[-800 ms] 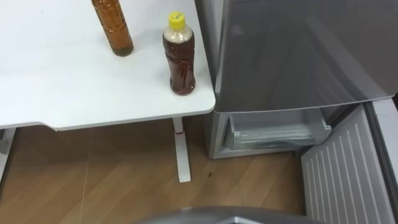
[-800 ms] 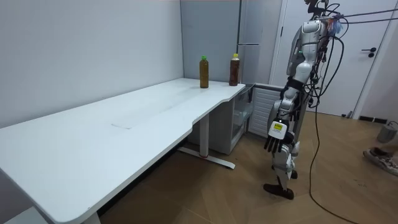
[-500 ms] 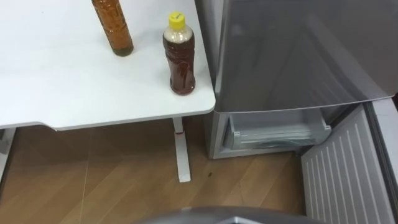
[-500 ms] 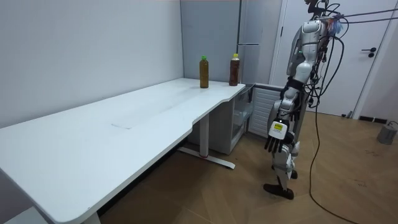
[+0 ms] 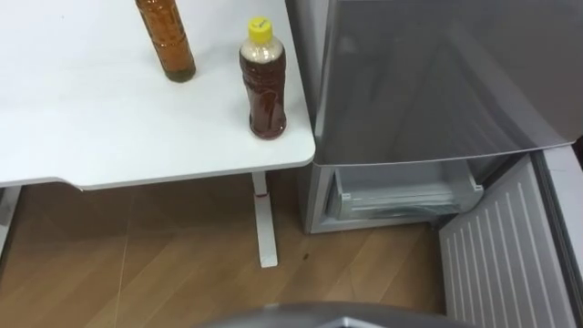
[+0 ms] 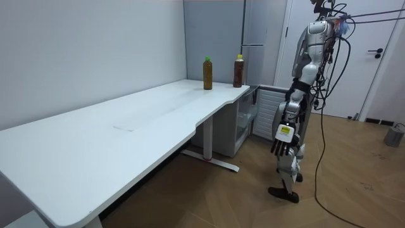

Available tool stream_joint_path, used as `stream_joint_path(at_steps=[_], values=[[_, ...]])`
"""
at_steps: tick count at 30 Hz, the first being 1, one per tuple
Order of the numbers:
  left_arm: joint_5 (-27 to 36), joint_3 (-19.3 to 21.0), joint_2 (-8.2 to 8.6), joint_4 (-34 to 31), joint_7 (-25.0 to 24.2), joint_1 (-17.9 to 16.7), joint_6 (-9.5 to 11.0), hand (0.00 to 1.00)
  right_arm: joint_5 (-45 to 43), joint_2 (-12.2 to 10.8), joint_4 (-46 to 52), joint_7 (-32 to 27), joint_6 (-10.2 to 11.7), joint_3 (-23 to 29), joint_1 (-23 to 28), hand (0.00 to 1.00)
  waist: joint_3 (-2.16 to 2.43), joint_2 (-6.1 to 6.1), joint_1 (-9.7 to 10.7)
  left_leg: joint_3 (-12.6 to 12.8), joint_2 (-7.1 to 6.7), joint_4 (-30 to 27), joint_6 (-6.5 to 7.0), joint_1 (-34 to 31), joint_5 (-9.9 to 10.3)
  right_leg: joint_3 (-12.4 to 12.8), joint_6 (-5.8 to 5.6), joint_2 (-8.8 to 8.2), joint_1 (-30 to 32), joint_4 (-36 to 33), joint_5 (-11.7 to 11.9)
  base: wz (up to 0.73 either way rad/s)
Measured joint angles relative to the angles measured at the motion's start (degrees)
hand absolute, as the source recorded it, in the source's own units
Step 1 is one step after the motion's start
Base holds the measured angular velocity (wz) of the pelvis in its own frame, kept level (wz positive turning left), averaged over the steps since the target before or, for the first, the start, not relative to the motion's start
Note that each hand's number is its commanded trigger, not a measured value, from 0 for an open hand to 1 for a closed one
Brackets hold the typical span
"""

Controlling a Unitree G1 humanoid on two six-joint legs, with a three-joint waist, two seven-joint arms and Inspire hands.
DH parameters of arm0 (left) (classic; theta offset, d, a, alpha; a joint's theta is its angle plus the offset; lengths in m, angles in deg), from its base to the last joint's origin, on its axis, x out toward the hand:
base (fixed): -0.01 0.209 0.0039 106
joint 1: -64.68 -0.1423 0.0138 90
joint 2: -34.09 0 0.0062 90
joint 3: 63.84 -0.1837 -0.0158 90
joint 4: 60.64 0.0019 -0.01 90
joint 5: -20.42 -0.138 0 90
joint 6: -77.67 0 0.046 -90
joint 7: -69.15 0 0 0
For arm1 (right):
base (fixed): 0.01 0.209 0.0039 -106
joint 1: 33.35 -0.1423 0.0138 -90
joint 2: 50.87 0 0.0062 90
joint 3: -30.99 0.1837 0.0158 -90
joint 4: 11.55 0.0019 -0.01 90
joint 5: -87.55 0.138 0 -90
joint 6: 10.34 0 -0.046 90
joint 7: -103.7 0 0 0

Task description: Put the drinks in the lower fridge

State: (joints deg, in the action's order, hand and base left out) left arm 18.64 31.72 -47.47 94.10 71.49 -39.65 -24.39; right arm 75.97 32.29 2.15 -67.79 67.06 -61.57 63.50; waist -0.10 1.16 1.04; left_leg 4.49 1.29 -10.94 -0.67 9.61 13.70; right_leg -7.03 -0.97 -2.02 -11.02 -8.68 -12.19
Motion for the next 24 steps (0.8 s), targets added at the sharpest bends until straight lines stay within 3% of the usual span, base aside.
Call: stream_joint_path(at_steps=[3, 6, 9, 12, 14, 17, 20, 24], values=[[4.27, 2.53, -0.08, 0.05, 1.31, -0.36, 0.00, 0.00, 0.15, 0.02, 0.04, 0.01, 0.04, 0.64, -0.03, 0.00, 0.01, 0.22, -0.07, -0.07, -0.02, -0.03, 0.00, -0.03, 0.00, -0.02, -0.03, -0.04, 0.03, -0.01, -0.14, 0.00], [14.90, 6.02, -0.13, -1.62, 4.14, -0.69, 0.91, 0.00, 1.68, 0.12, 0.05, -0.23, 0.04, 0.84, -0.14, 0.00, 0.00, 0.25, -0.28, -0.09, -0.04, 0.00, 0.00, -0.05, 0.00, -0.18, -0.04, -0.06, -0.01, -0.08, -0.14, 0.00], [20.33, 10.47, -0.17, -4.33, 6.99, 0.05, 1.66, 0.00, 2.32, 0.18, -0.05, -0.28, 0.06, 2.84, -0.10, 0.00, 0.01, 0.21, -0.89, -0.14, -0.03, 0.07, 0.00, 0.06, 0.00, -0.16, -0.03, -0.05, -0.04, -0.22, -0.14, 0.00], [26.49, 14.72, -0.42, -9.64, 11.29, 1.11, 3.97, 0.00, 2.12, 0.51, 0.04, -0.34, 0.86, 4.09, -0.11, 0.00, -0.04, 0.18, -1.94, -0.56, -0.04, 0.08, 0.00, 0.06, -0.02, -0.11, -0.03, -0.03, -0.03, -0.80, -0.13, 0.00], [31.02, 15.64, -1.05, -12.59, 14.35, 2.33, 7.13, 0.00, 2.21, 1.00, -0.03, -0.37, 2.45, 4.25, -0.01, 0.00, -0.05, 0.04, -2.92, -0.48, -0.04, 0.11, 0.00, 0.07, -0.02, 0.10, -0.03, -0.02, 0.03, -0.83, -0.13, 0.00], [32.71, 19.04, -0.54, -20.07, 19.94, 2.65, 8.03, 0.00, 2.17, 1.38, 0.41, -0.20, 3.84, 6.15, 0.03, 0.00, 0.03, -0.05, -3.06, -0.61, -0.04, 0.12, 0.00, -0.10, -0.01, -0.29, -0.02, -0.02, 0.15, -0.80, -0.14, 0.02], [33.91, 19.24, -0.85, -28.74, 25.38, 2.87, 11.02, 0.00, 2.61, 2.44, 0.86, -0.17, 4.26, 7.51, -0.46, 0.00, 0.03, -0.01, -3.21, -0.66, -0.06, 0.14, 0.00, -0.11, -0.01, -0.41, -0.01, -0.02, 0.14, -0.80, -0.15, 0.02], [33.84, 19.24, -0.91, -37.89, 30.42, 3.09, 12.90, 0.00, 2.48, 2.79, 1.19, -0.26, 6.03, 8.49, -0.40, 0.00, 0.22, -0.22, -2.97, -0.92, -0.05, 0.20, -0.01, -0.11, -0.02, -0.59, 0.00, 0.00, 0.12, -0.79, -0.15, 0.01]])
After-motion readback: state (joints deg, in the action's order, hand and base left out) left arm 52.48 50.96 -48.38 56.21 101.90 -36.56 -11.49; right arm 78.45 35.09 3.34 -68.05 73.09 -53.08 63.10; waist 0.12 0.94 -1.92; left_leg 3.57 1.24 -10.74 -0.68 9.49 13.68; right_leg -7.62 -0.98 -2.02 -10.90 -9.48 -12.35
